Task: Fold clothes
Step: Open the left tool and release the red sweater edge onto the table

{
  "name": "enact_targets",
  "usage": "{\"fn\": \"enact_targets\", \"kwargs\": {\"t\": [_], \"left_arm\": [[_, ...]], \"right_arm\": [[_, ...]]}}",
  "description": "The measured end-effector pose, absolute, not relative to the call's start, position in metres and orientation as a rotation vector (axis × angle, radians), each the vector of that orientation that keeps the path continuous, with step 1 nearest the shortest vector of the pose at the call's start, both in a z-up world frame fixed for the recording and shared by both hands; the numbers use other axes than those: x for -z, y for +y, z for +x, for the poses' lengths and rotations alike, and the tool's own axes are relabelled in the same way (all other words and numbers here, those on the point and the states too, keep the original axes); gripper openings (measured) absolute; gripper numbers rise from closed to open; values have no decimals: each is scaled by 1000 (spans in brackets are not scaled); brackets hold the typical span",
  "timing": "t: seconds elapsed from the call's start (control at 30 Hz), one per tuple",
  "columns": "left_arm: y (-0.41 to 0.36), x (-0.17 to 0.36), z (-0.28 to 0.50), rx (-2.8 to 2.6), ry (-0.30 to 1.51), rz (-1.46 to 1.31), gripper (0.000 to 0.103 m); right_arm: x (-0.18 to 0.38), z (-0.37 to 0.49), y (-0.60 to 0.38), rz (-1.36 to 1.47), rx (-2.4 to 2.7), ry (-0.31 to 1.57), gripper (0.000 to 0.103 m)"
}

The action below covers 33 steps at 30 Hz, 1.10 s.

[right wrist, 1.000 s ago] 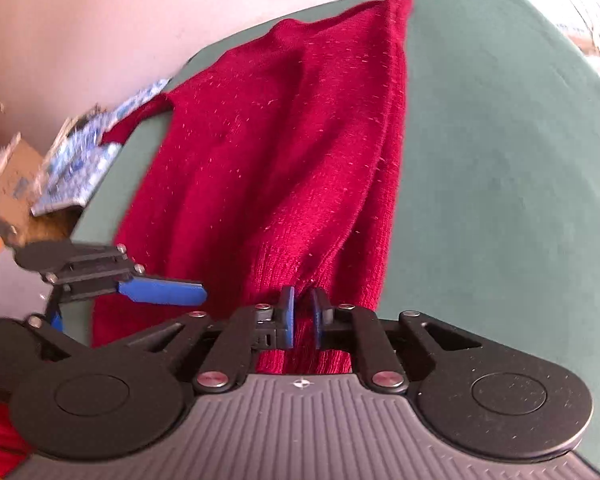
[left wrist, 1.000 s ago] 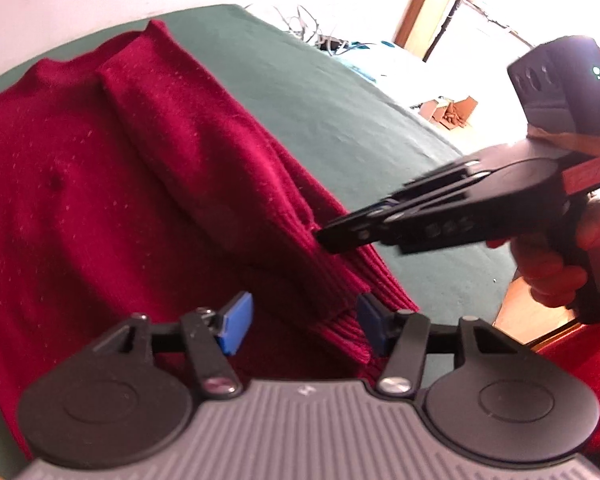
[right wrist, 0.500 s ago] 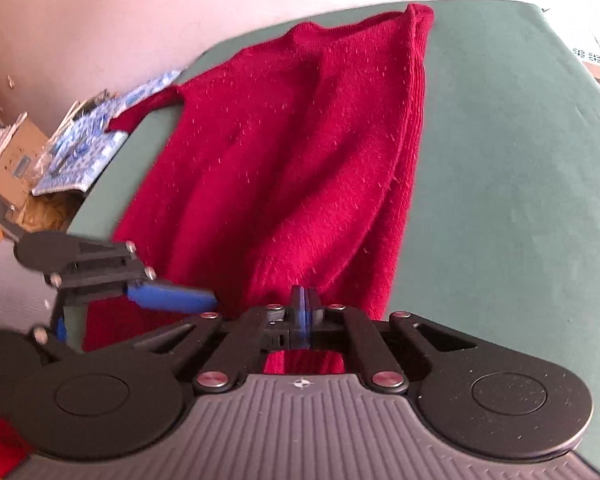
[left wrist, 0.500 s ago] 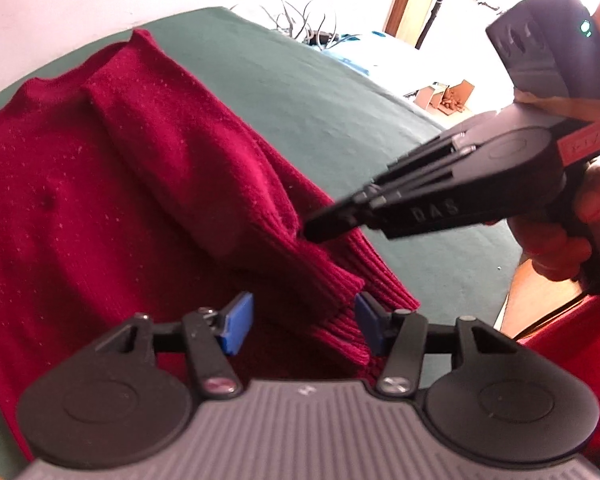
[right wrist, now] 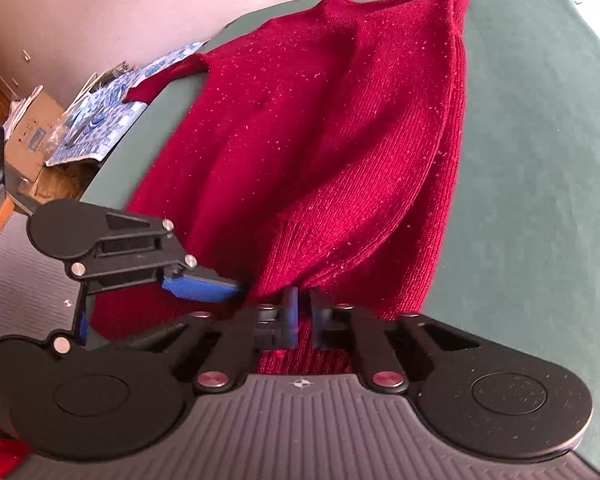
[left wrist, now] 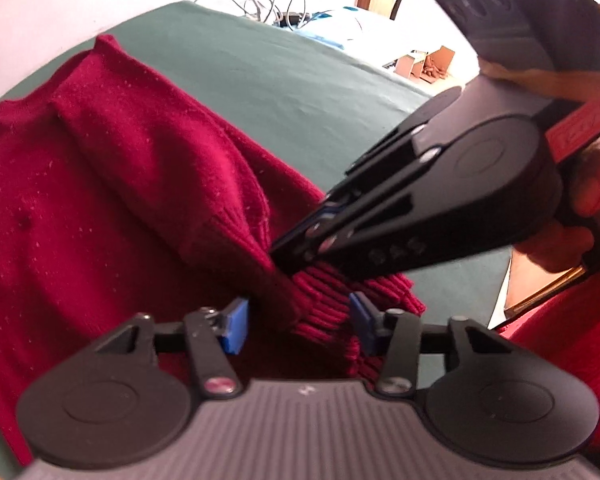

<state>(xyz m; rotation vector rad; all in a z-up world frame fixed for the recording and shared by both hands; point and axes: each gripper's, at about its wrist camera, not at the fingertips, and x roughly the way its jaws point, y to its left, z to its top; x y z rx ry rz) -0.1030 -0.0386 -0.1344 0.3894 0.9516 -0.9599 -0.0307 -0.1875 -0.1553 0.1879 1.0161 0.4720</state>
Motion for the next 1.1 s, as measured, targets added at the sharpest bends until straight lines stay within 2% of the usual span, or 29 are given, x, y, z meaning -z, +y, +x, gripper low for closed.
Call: {"fn": "enact_targets", "kwargs": {"t": [0.13, 0.43, 0.63, 0.77, 0.93, 1.1], "left_arm": [[-31, 128, -104, 960, 937, 379, 58], [-30, 119, -108, 978, 894, 399, 63], [-41, 119, -111, 1024, 875, 426, 63], [-49, 114, -110, 1059, 831, 445, 64], [-67, 137, -104, 1085, 919, 519, 64], [-60, 138, -106, 1079, 935, 502, 65]], "right_arm": [[143, -38, -200, 198, -447, 1004, 6], [134, -47, -194, 17, -397, 993, 5], [146, -46, -200, 24, -382, 1055, 8], [130, -47, -211, 52, -380, 991, 11], [145, -33, -205, 85, -401, 1013, 11], [151, -29, -209, 75, -401, 1067, 11]]}}
